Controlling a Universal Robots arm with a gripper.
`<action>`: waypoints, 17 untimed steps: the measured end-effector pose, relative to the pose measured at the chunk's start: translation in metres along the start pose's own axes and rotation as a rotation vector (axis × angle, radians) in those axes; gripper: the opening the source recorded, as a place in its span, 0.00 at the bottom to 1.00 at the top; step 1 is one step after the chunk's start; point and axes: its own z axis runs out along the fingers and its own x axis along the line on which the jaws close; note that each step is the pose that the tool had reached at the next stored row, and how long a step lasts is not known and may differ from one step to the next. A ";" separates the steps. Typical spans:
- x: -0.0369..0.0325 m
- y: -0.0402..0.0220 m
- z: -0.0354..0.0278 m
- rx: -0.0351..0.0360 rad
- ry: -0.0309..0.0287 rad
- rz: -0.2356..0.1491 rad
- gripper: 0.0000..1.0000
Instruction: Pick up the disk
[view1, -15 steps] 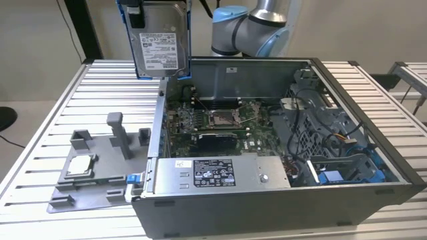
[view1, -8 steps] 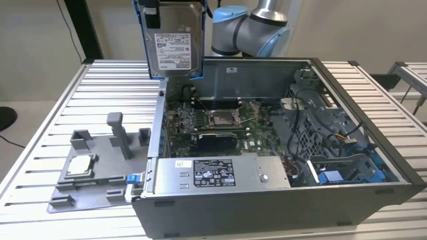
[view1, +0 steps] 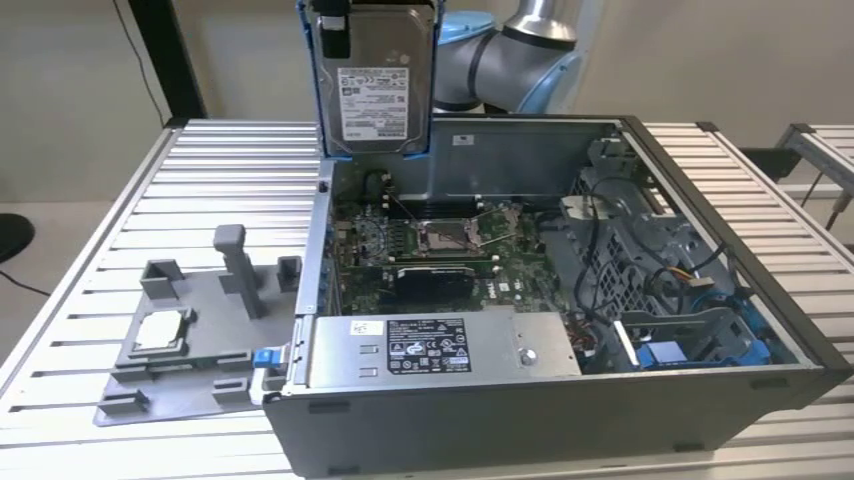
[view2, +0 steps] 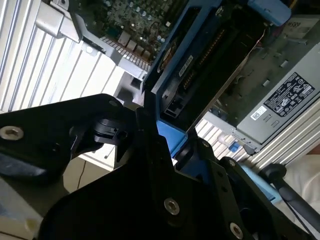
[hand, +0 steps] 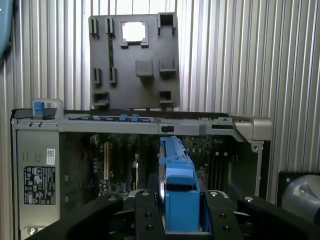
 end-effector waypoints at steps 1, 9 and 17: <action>0.0003 -0.0037 0.0000 -0.0001 0.0000 0.000 0.00; 0.0022 -0.0274 -0.0002 -0.0003 0.0000 0.000 0.00; 0.0091 -0.0495 -0.0004 -0.0005 0.0000 0.000 0.00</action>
